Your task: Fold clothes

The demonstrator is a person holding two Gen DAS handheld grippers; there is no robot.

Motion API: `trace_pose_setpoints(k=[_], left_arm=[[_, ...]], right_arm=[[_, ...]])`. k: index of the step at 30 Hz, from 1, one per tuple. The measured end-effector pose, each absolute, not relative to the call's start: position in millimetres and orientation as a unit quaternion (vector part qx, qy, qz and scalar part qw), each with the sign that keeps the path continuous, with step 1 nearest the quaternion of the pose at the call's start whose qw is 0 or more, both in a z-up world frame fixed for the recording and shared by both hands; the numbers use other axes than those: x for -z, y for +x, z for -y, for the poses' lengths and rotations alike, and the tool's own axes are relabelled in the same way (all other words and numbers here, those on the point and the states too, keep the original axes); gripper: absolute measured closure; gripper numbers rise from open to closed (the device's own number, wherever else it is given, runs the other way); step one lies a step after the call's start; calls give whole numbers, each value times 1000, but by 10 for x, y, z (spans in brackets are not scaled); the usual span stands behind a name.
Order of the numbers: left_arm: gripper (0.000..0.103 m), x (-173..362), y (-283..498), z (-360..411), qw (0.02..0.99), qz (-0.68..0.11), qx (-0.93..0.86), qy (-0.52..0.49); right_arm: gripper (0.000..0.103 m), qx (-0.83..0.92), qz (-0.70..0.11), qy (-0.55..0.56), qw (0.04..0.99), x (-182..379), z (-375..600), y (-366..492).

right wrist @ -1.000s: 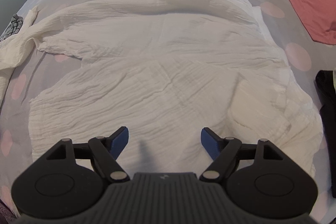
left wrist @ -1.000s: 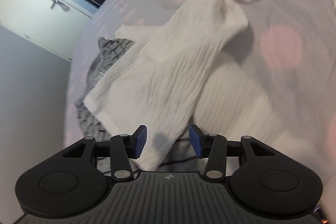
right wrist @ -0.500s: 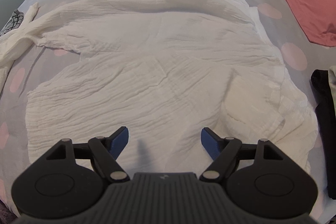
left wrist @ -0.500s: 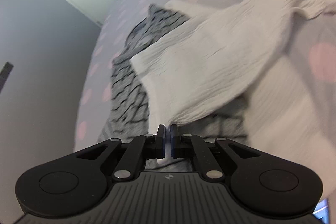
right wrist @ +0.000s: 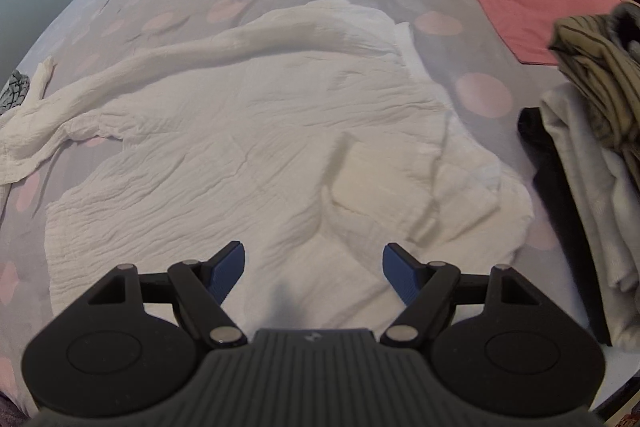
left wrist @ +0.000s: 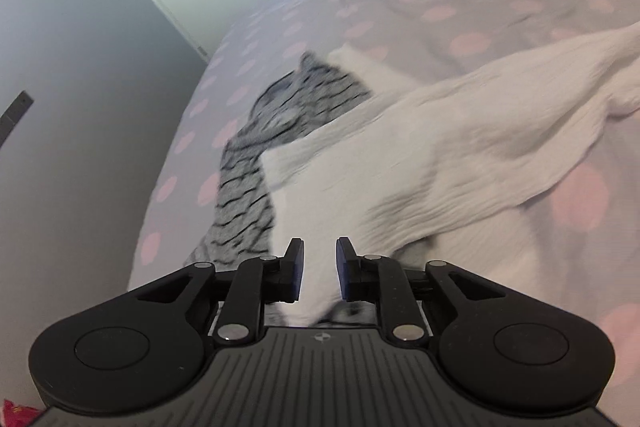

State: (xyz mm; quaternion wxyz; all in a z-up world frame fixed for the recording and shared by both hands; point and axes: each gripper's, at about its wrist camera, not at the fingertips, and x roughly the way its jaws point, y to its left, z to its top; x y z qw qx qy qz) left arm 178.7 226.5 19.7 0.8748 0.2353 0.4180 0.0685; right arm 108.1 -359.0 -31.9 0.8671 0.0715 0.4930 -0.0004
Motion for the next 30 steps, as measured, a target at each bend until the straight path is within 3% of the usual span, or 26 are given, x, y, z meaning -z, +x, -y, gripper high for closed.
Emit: trace_pose_setpoints(k=[4, 9, 19, 27, 30], left_arm=[[87, -324, 1561, -1838, 883, -394, -9, 256], [87, -440, 1275, -1429, 892, -373, 39, 251], [86, -153, 765, -493, 883, -384, 143, 230], [85, 216, 642, 31, 872, -412, 185, 191], [85, 284, 613, 128, 867, -420, 197, 181]], right_arm=[[39, -19, -496, 70, 865, 365, 3594, 876], [47, -47, -504, 54, 861, 498, 3532, 605], [48, -58, -469, 70, 878, 639, 3582, 209], [48, 1, -421, 115, 900, 535, 3872, 639], [64, 13, -428, 128, 894, 638, 3951, 800]])
